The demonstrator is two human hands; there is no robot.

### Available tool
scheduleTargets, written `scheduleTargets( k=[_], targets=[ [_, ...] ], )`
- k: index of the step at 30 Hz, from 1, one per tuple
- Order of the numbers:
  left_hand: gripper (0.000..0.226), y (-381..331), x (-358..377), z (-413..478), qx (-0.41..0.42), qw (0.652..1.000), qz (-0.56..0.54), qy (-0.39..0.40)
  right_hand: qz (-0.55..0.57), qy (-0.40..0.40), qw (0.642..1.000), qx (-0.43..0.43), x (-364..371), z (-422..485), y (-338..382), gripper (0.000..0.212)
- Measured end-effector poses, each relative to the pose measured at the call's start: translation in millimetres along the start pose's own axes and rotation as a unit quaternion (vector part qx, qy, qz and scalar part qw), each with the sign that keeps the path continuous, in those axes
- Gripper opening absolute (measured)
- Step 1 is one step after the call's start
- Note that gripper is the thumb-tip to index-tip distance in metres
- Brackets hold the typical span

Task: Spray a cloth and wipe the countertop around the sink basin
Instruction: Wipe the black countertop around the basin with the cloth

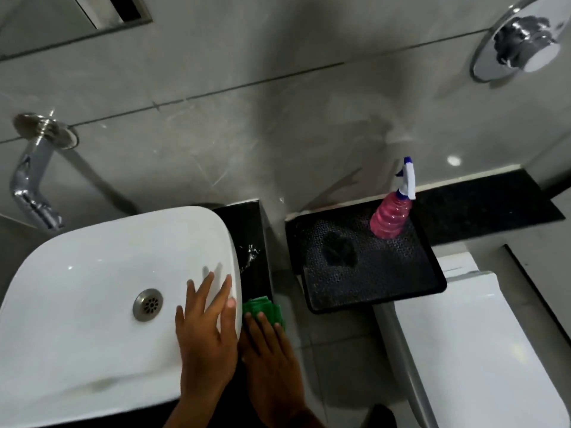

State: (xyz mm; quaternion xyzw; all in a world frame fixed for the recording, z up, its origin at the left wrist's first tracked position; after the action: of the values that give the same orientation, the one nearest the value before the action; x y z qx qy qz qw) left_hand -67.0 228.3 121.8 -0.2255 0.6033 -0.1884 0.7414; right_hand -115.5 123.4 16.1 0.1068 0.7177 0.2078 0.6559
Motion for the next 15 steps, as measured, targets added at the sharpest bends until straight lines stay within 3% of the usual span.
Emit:
scheduleTargets(
  k=[4,10,15],
  targets=[
    [0.056,0.4,2.9,5.2,-0.006,0.998,0.065,0.01,-0.002,0.02,1.0,0.005,-13.4,88.7,-13.6,0.067],
    [0.066,-4.8,5.4,9.8,0.066,0.987,0.14,-0.03,-0.056,0.051,0.975,-0.207,-20.9,219.9,-8.4,0.056],
    [0.057,-9.7,7.2,9.5,0.085,0.982,0.164,-0.04,-0.047,0.024,0.949,-0.311,-29.1,280.4,18.6,0.051]
  ],
)
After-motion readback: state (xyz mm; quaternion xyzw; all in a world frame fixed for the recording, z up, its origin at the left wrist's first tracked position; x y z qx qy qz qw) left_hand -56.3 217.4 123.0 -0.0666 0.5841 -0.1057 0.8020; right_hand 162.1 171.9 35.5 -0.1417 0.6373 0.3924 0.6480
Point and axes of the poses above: each hand's wrist, its own z-axis towards the middle knuckle, its own x-axis out of the palm, y = z × x, the point moved 5 cm from there along z, towards the middle knuckle, and after that the axes turned 13 degrees about x, right-handed, at the moved point
